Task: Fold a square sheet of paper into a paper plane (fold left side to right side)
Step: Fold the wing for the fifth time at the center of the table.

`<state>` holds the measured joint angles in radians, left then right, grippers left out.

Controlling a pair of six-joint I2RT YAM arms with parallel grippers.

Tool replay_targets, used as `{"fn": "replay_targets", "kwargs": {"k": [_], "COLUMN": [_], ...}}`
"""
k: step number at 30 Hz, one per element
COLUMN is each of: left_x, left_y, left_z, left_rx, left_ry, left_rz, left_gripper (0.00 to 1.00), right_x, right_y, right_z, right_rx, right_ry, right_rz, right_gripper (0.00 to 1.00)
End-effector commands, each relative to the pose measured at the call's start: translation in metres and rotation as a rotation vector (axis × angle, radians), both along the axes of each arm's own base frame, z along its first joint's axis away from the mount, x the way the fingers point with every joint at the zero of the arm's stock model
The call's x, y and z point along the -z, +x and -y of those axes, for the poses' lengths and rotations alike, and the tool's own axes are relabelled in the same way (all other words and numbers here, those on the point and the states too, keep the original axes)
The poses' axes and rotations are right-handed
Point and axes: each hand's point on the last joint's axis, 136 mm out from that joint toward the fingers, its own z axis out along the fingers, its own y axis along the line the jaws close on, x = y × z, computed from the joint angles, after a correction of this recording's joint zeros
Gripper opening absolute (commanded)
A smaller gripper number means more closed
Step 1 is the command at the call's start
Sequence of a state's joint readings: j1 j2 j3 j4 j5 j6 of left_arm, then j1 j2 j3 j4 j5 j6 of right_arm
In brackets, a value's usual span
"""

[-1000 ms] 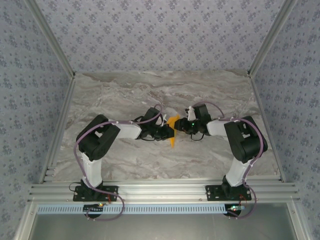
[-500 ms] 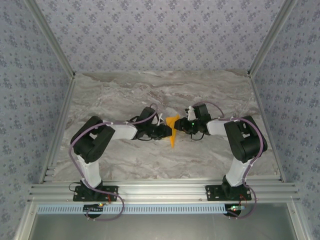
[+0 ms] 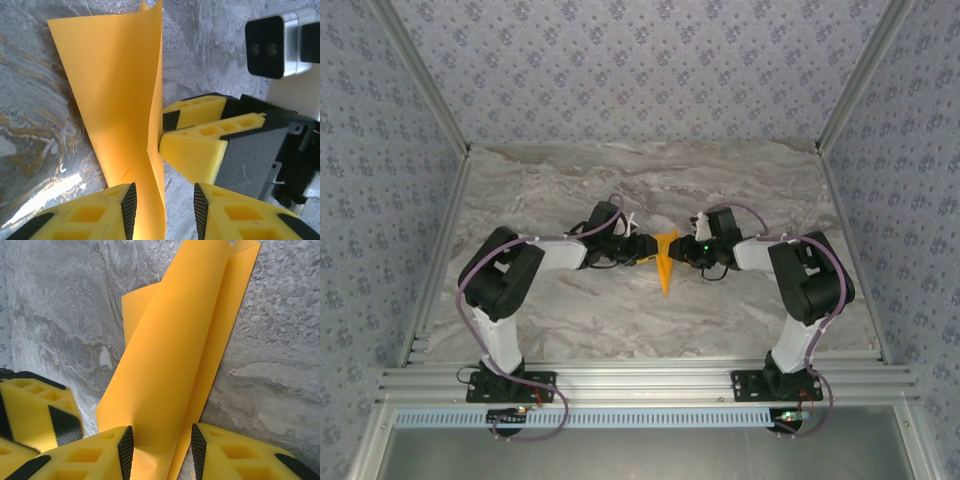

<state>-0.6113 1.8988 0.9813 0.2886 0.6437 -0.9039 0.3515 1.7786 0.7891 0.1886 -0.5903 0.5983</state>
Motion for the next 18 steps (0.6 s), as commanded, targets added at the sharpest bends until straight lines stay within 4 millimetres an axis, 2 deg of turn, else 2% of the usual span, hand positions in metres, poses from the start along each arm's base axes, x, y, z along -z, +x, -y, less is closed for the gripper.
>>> {"fn": "replay_targets", "kwargs": {"k": [1,11,18], "left_x": [-0.002,0.006,0.015], "left_y": [0.006,0.012,0.015], "left_z": [0.011,0.019,0.018], "left_rx": [0.025,0.036,0.028], "left_ry": [-0.028,-0.045,-0.011], "left_rz": [-0.001,-0.022,-0.023], "left_gripper": [0.37,0.34,0.16], "right_x": [0.023,0.022,0.021], "right_y": [-0.011,-0.012,-0.012], "right_z": [0.008,0.006,0.005], "right_rx": [0.01,0.004,0.002], "right_ry": [-0.065,-0.061,-0.055], "right_rz": [-0.076,-0.077,-0.075], "right_gripper": [0.4,0.4,0.4]}}
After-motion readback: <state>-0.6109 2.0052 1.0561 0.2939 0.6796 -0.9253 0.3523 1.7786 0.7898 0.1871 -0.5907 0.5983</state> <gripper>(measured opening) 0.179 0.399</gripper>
